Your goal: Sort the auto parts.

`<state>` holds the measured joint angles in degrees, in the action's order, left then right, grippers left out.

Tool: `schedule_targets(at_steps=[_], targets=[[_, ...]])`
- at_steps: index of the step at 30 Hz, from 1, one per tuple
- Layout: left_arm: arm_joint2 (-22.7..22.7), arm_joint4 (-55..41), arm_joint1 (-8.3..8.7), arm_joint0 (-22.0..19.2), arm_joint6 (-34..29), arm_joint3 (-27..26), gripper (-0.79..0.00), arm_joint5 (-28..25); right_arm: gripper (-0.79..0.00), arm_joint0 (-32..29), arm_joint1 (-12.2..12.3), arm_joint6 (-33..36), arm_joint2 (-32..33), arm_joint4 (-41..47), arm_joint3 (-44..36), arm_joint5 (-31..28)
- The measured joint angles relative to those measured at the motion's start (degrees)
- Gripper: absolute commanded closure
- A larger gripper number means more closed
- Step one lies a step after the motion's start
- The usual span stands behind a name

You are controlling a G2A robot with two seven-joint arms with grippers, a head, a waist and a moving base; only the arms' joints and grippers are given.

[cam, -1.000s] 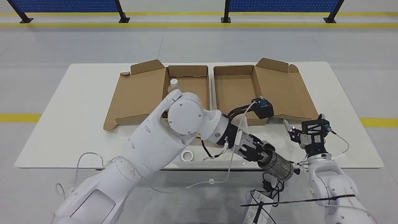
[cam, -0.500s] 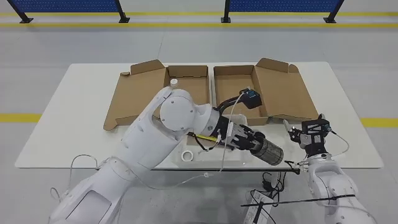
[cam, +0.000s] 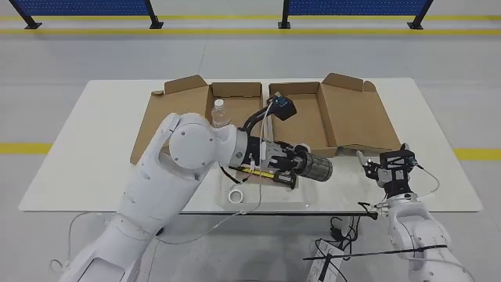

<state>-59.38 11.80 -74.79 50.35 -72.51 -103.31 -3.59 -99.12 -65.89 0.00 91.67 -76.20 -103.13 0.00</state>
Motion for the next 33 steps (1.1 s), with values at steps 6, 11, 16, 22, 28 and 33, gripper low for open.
schedule_targets(at_steps=[6, 11, 16, 22, 28, 33], targets=[[-3.38, -3.24, 0.78, 2.83, 2.61, -3.08, 0.0, -0.44, -0.785, 0.0, 0.0, 0.0, 0.0, 0.0, 0.0, 0.0], [-5.47, -7.45, 1.22, 5.55, 5.61, -3.81, 0.0, -2.36, -0.785, 0.0, 0.0, 0.0, 0.0, 0.0, 0.0, 0.0], [-7.02, -10.1, 1.78, 7.76, 6.33, -4.22, 0.0, -4.48, -0.785, 0.0, 0.0, 0.0, 0.0, 0.0, 0.0, 0.0], [-8.48, -11.95, 2.6, 9.89, 4.27, -4.93, 0.0, -5.67, -0.785, 0.0, 0.0, 0.0, 0.0, 0.0, 0.0, 0.0], [-9.26, -12.37, 3.23, 10.6, 3.9, -5.82, 0.0, -5.76, -0.785, 0.0, 0.0, 0.0, 0.0, 0.0, 0.0, 0.0], [-9.04, -12.79, 3.62, 10.31, 3.34, -5.84, 0.0, -5.92, -0.785, 0.0, 0.0, 0.0, 0.0, 0.0, 0.0, 0.0]])
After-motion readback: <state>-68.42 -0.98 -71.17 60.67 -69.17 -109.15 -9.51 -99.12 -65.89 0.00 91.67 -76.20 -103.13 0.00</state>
